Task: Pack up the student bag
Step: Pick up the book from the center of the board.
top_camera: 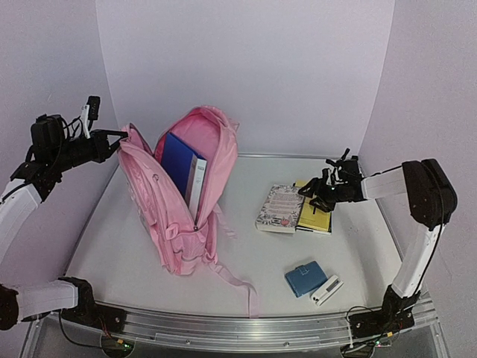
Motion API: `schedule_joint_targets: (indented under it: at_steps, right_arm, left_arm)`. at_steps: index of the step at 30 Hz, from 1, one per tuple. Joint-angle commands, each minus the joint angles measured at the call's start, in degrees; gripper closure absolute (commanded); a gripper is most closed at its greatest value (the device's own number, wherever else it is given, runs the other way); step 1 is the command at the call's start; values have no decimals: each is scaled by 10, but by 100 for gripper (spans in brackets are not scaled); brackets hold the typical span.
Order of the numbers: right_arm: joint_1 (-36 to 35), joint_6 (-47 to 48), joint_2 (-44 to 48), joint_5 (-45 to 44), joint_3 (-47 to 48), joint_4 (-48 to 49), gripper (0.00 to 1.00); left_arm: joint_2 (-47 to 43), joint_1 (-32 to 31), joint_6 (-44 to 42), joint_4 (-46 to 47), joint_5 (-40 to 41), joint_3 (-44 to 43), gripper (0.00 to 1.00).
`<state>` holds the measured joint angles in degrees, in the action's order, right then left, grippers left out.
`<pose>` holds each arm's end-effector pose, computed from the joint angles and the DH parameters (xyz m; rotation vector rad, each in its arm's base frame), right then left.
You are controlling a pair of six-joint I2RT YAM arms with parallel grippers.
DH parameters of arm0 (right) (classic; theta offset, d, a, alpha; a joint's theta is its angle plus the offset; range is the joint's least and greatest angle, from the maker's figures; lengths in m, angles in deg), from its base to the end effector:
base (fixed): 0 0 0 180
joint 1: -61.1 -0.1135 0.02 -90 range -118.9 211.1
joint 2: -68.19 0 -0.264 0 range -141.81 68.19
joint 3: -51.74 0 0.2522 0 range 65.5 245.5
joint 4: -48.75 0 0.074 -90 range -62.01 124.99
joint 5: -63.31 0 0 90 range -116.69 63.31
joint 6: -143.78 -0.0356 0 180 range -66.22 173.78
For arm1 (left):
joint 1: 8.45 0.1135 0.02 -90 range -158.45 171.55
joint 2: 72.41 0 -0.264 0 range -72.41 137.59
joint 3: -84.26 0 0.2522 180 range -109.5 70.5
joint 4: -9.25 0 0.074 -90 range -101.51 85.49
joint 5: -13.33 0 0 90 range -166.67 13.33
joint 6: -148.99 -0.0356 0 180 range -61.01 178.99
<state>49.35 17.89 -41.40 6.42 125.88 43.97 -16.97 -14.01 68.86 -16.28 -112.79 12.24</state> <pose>0.3810 0.0991 0.1489 0.1745 2.3656 1.0792 0.2104 -0.0416 0.3869 0.4069 1.7053 -0.7395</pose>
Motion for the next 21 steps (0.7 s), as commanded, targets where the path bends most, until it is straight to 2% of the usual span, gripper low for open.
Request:
schedule_joint_targets:
  at_steps: [1,8,14,19,21]
  right_arm:
    - [-2,-7,-56,34,29,39,37]
    - [-3,-42,-112,29,45,75,45]
    - [-3,-77,-133,39,35,131,69]
    - [-3,-87,-102,41,24,155,91]
    - [-3,-88,-79,40,17,158,95]
  left_arm:
    - [14,-1,-10,-34,-19,11,100]
    - [22,-1,-3,-35,-22,10,100]
    - [18,-1,-7,-37,-16,10,100]
    - [17,-1,-7,-37,-15,10,100]
    - [18,-1,-6,-38,-13,10,100]
